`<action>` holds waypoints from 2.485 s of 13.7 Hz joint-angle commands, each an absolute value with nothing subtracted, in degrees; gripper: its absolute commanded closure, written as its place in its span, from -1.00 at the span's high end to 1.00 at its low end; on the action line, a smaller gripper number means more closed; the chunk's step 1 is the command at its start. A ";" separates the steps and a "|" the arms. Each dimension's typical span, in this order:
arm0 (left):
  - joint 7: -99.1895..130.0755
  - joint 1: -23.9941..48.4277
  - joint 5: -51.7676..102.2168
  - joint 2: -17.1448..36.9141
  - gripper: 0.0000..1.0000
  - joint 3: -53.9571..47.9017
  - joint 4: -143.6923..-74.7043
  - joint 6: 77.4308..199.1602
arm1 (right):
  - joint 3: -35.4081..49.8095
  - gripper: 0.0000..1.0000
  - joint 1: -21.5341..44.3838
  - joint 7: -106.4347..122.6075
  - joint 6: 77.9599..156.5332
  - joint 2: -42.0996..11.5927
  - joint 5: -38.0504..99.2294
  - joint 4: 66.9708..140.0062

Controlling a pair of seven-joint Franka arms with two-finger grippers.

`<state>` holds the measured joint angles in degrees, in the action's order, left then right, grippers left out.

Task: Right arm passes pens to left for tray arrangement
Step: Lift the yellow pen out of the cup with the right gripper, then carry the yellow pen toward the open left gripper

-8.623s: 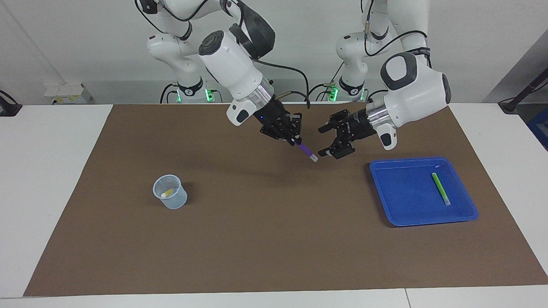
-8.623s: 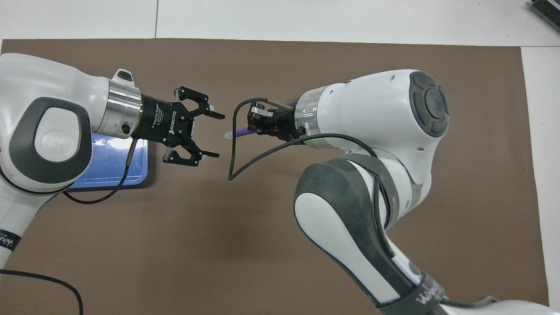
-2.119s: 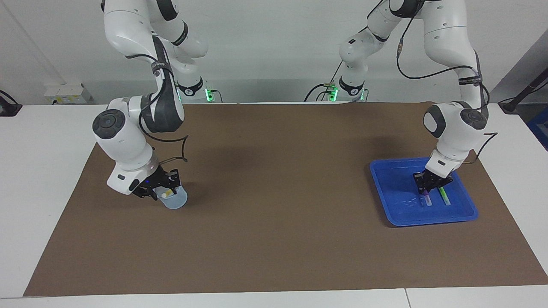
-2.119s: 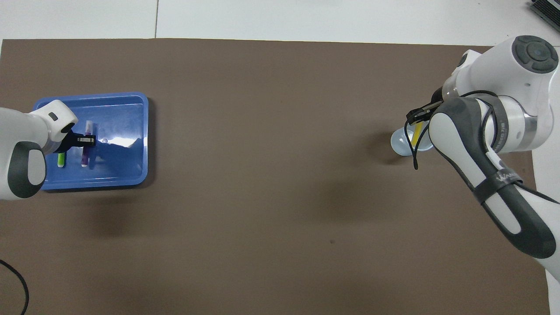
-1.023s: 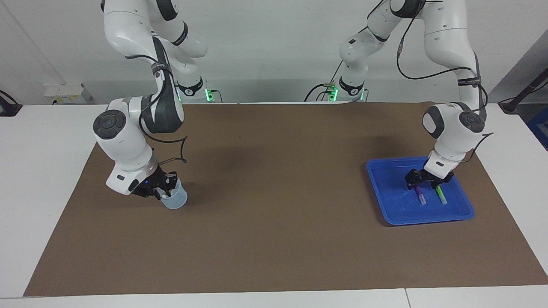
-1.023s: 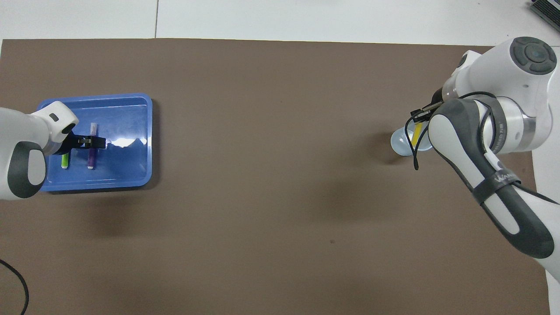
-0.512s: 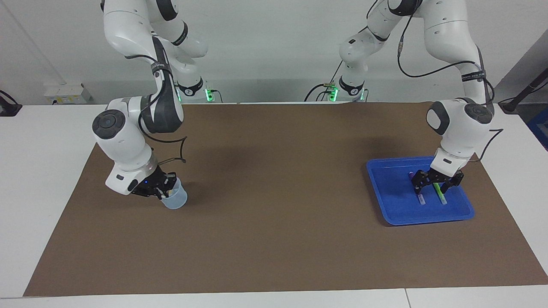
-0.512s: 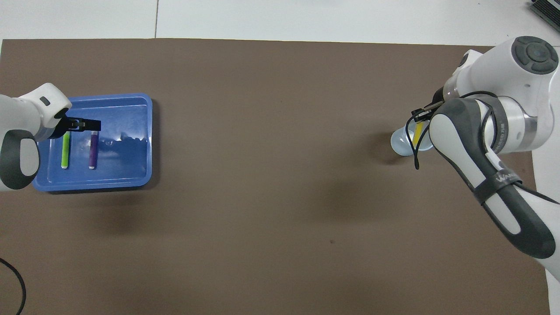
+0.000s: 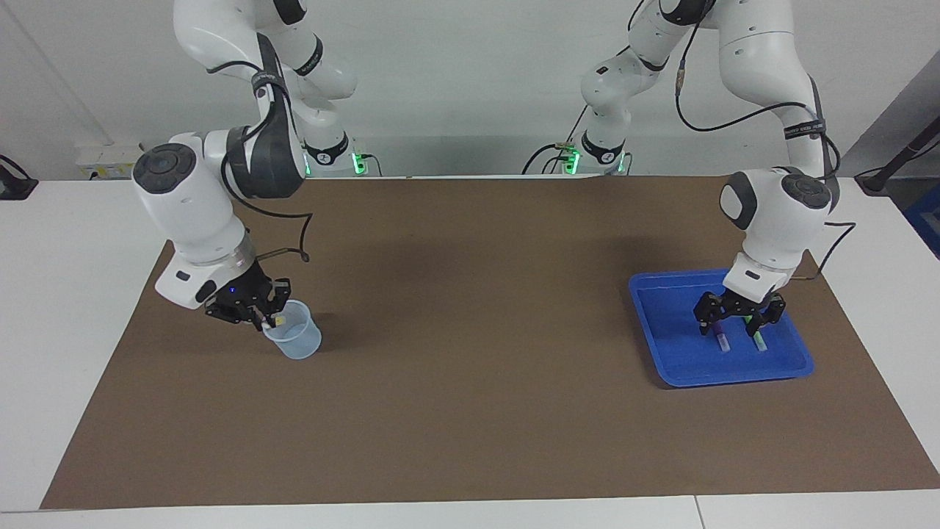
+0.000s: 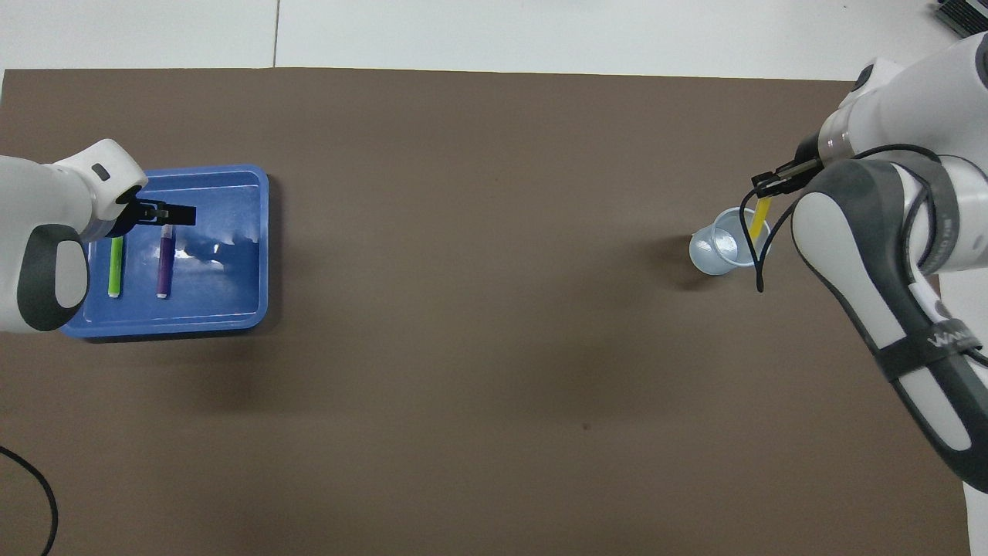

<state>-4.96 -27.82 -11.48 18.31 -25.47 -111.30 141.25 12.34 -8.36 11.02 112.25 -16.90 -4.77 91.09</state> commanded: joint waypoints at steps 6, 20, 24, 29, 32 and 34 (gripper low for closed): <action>3.66 -25.67 -11.60 14.77 1.00 -26.01 -107.94 127.13 | 14.40 -0.73 -7.39 2.84 104.60 -9.94 -0.27 88.77; 16.40 -23.73 7.90 12.57 0.98 -28.03 -107.05 115.76 | 15.56 -0.73 2.27 -44.34 114.14 -8.88 25.05 88.14; 34.07 -23.12 15.90 12.39 0.98 -28.56 -104.51 106.37 | 15.56 -0.73 7.02 -53.43 122.68 -9.14 25.22 90.61; 50.07 -23.20 25.13 12.92 0.98 -28.48 -98.88 97.83 | 15.56 -0.73 9.49 -57.13 128.31 -9.40 25.14 93.51; 60.53 -23.03 30.30 12.83 0.96 -28.56 -98.35 97.82 | 15.56 -0.73 10.36 -59.84 130.16 -9.67 25.14 93.87; 67.63 -22.33 34.61 12.74 0.95 -28.56 -98.53 98.43 | 15.47 -0.73 11.33 -61.43 132.44 -9.76 25.14 94.83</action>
<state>61.04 -23.44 31.17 12.99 -29.09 -99.00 99.23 15.47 10.38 -59.76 129.54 -9.88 23.68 93.44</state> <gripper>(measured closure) 0.022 0.824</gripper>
